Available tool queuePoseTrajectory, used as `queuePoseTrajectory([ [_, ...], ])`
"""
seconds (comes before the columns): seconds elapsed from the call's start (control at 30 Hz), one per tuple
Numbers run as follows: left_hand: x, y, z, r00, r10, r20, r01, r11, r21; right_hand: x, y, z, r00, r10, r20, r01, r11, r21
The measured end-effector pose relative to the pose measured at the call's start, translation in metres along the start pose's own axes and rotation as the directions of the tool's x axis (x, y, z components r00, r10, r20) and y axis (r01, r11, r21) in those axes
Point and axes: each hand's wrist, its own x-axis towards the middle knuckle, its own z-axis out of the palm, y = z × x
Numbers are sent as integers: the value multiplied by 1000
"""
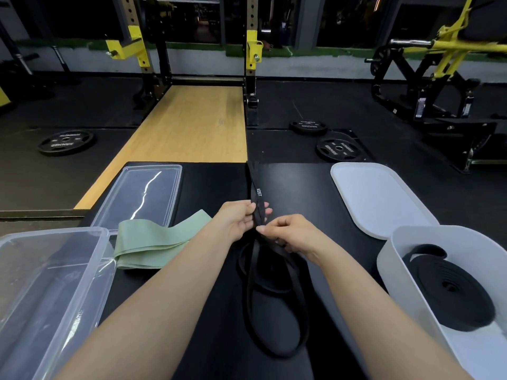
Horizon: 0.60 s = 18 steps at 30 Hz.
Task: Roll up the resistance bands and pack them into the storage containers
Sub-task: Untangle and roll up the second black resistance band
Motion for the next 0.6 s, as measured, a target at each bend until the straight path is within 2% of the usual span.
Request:
queuePoseTrajectory([
  [0.1, -2, 1, -7, 1000, -10, 8, 10, 999, -34, 2, 1, 6, 1000, 25, -12, -24, 998, 65],
  [0.23, -5, 1, -11, 1000, -8, 22, 8, 1000, -3, 3, -3, 13, 998, -13, -68, 26, 981, 194],
  [0.33, -10, 0, -11, 1000, -12, 29, 11, 1000, 24, 4, -3, 17, 996, -8, -84, 27, 974, 224],
  [0.5, -23, -2, -15, 997, -56, 53, 41, 968, 246, 3, -6, 18, 978, -59, -201, 72, 996, 56],
  [0.6, -33, -4, -19, 994, -74, 76, 38, 917, 396, 1, -9, 18, 977, -60, -207, 80, 993, 90],
])
